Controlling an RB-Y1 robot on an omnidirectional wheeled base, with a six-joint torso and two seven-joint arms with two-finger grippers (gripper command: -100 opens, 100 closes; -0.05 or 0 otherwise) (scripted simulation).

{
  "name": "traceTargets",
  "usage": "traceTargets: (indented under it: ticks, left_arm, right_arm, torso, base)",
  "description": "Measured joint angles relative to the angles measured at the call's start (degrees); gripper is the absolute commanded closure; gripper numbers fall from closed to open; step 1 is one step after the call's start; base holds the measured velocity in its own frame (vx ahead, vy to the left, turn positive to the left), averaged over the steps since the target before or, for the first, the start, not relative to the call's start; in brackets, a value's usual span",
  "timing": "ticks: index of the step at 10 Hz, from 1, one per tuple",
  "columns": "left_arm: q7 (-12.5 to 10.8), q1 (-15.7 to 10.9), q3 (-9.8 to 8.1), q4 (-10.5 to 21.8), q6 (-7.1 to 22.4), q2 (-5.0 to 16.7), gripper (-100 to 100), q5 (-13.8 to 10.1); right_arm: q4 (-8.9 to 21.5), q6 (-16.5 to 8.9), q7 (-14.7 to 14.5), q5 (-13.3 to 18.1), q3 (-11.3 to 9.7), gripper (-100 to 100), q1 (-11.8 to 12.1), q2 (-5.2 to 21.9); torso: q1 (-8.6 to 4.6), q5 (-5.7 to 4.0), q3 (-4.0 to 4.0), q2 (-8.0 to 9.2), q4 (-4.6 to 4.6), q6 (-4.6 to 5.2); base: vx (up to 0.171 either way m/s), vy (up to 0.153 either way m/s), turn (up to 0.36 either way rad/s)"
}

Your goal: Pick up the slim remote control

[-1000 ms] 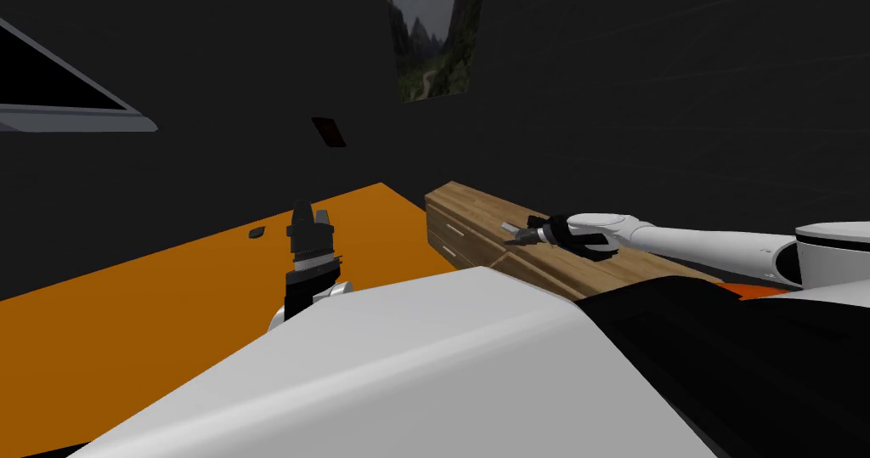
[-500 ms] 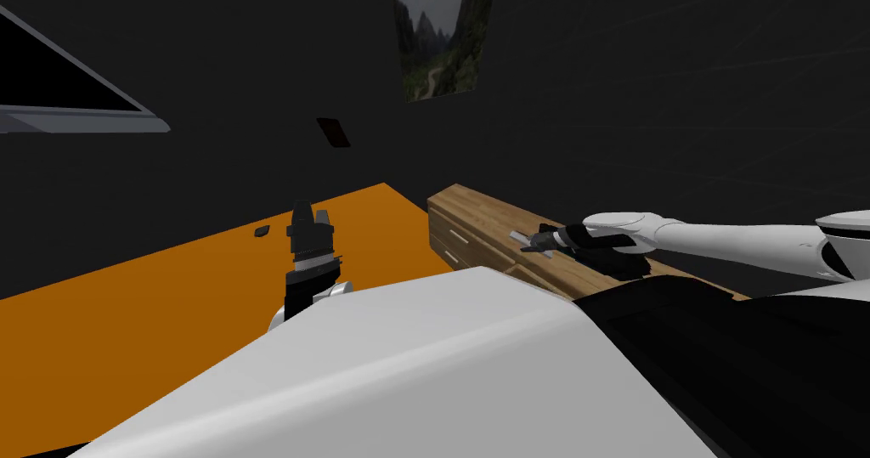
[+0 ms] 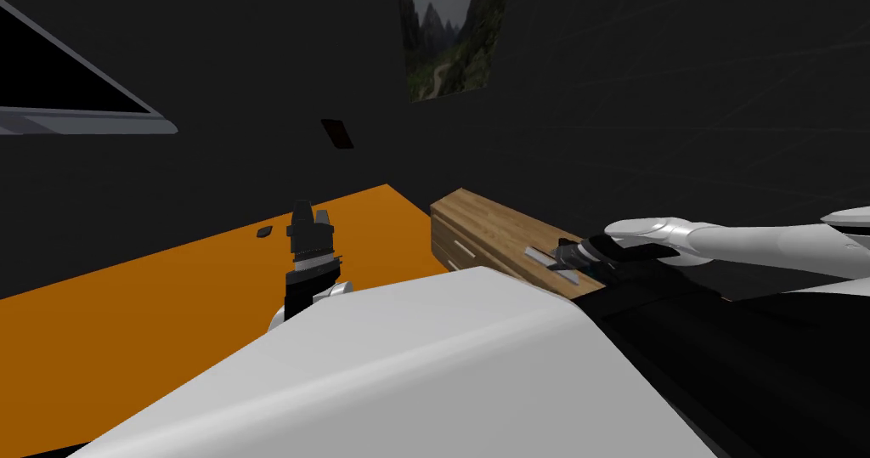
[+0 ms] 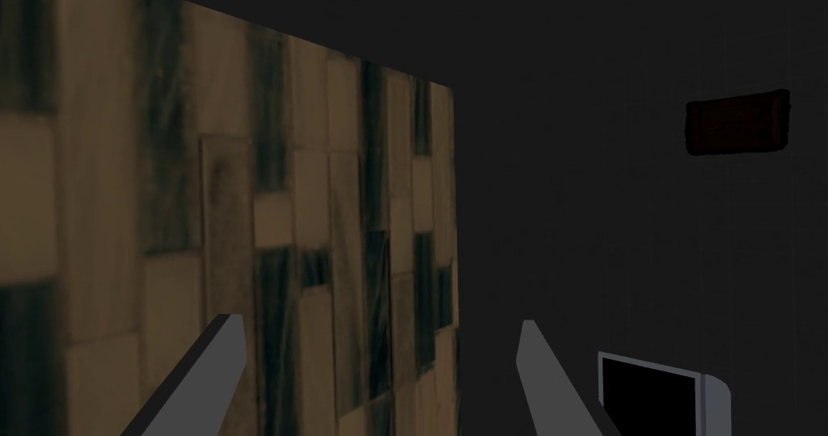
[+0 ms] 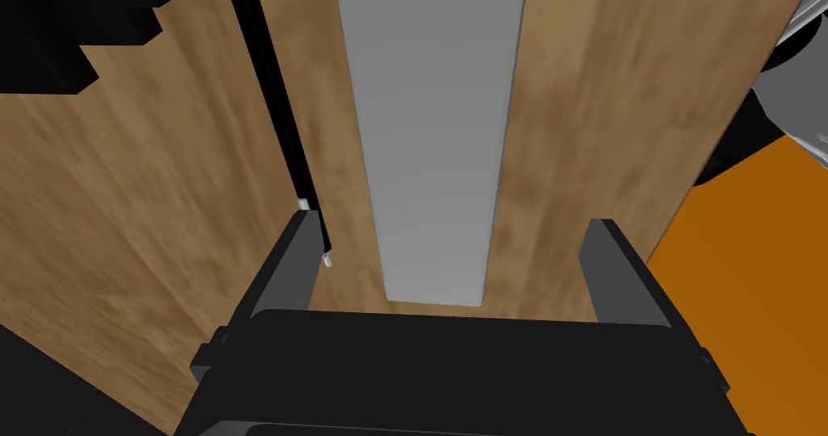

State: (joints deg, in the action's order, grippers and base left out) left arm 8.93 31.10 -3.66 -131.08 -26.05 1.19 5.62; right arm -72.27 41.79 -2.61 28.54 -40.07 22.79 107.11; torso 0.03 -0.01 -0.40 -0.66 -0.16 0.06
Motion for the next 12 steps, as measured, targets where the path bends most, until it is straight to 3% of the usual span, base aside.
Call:
traceTargets:
  ticks: [2,3,4,7,8,12]
  left_arm:
    - [0.00,0.00,0.00,0.00,0.00,0.00,0,0.00]
    - [0.00,-0.01,0.00,0.00,0.00,0.00,0,0.00]
    - [0.00,-0.02,0.00,0.00,0.00,0.00,0,0.00]
    - [0.00,-0.02,0.01,0.00,0.00,0.00,0,0.00]
    - [0.00,-0.02,0.00,0.00,0.00,0.00,0,0.00]
    - [0.00,-0.02,0.00,0.00,0.00,0.00,0,0.00]
  right_arm:
    - [-0.36,-0.37,-1.63,0.21,-2.64,-100,2.33,0.75]
    - [-0.37,-0.38,-1.82,0.22,-2.80,0,2.44,0.80]
    - [-0.37,-0.38,-1.80,0.22,-2.77,-100,2.43,0.80]
    - [0.87,-1.76,-2.22,1.26,-2.91,-100,2.88,-2.35]
    - [0.90,-1.89,-2.20,1.33,-2.93,100,2.90,-2.48]
    - [0.86,-1.82,-2.21,1.32,-2.94,100,2.91,-2.48]
  torso:
    - [-0.07,-0.03,0.11,0.19,0.05,0.01]
    - [-0.01,-0.02,0.24,0.41,0.09,0.01]
    - [0.02,-0.01,0.34,0.58,0.14,0.02]
    - [0.02,-0.02,0.40,0.68,0.17,0.02]
    - [0.00,-0.03,0.41,0.69,0.17,0.01]
    - [-0.10,-0.07,0.40,0.68,0.17,0.00]
  base:
    - [0.090,-0.018,0.015]
    - [0.010,-0.002,0.002]
    - [0.012,-0.001,0.062]
    - [0.010,-0.002,0.041]
    - [0.000,0.000,0.000]
    - [0.000,0.000,0.000]
